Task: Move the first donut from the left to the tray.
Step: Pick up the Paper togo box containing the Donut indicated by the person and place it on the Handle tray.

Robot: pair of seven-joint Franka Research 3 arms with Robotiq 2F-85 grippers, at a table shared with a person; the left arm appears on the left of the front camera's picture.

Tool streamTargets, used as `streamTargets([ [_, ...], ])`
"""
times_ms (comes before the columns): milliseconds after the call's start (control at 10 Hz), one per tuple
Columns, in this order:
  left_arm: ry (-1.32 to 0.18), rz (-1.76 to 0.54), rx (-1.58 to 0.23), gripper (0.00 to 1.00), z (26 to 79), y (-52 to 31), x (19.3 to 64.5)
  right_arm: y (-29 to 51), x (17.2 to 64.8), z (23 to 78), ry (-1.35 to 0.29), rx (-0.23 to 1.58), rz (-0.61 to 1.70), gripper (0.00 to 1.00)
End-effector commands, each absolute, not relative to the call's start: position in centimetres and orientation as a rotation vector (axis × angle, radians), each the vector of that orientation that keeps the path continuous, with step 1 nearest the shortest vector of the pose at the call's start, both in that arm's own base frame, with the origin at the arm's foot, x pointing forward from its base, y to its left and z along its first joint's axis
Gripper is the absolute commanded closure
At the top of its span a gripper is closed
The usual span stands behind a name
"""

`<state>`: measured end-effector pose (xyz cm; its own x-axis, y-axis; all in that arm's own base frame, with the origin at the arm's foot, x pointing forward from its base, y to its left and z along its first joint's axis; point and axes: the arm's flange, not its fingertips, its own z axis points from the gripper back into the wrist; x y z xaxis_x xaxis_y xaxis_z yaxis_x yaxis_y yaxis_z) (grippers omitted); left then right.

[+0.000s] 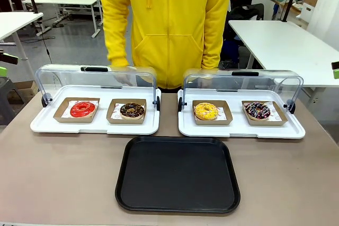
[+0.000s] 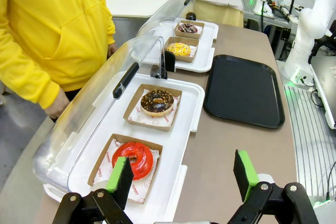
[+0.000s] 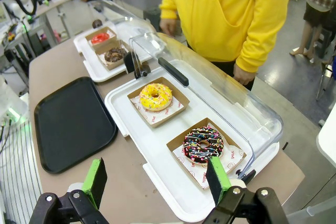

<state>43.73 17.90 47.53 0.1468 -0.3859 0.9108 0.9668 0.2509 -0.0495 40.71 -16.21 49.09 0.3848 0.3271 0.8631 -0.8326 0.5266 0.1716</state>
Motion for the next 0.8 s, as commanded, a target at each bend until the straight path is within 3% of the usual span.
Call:
streamTargets([
  [0,-0.949,-1.136,-0.798,0.0,47.52,17.84,43.62,-16.14,40.86,49.16,-0.909,0.678,0.822,0.0],
  [700,-0.949,-1.136,-0.798,0.0,47.52,17.84,43.62,-16.14,40.86,49.16,-0.909,0.678,0.822,0.0],
])
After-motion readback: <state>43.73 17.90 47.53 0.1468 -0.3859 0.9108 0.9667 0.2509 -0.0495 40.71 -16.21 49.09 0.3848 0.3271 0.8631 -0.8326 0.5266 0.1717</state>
